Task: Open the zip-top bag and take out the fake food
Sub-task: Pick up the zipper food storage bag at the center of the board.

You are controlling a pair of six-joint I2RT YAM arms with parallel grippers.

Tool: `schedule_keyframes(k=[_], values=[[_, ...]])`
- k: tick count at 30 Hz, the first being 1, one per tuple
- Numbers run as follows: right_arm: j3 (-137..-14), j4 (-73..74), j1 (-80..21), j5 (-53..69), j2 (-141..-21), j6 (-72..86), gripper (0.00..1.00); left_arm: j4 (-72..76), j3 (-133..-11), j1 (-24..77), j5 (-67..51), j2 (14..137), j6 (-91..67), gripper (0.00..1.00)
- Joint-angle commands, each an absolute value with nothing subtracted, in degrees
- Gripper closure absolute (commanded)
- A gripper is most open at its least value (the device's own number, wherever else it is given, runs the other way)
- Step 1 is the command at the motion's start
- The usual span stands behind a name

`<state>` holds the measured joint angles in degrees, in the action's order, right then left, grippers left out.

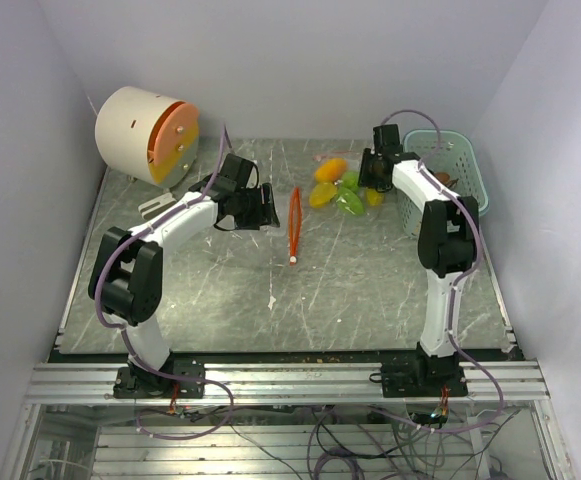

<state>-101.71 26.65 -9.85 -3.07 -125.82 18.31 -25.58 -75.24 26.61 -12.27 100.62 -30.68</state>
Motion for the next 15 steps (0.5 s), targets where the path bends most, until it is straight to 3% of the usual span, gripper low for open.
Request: schedule_keyframes(k=[1, 9, 15], values=[[-98.6, 27.9, -12.4, 0.5, -125.1, 18.5, 0.7, -26.1, -74.5, 26.5, -12.4, 99.9, -29.1, 0.3], [-82.8, 23.8, -17.9, 3.5, -113.9, 20.7, 0.75, -25.4, -74.1, 26.5, -12.7, 100.6, -28.8, 0.3], [-83.1, 25.0, -22.6, 4.6, -109.2, 22.0, 0.75, -24.6, -75.6, 26.5, -14.0, 102.5, -28.8, 0.31]])
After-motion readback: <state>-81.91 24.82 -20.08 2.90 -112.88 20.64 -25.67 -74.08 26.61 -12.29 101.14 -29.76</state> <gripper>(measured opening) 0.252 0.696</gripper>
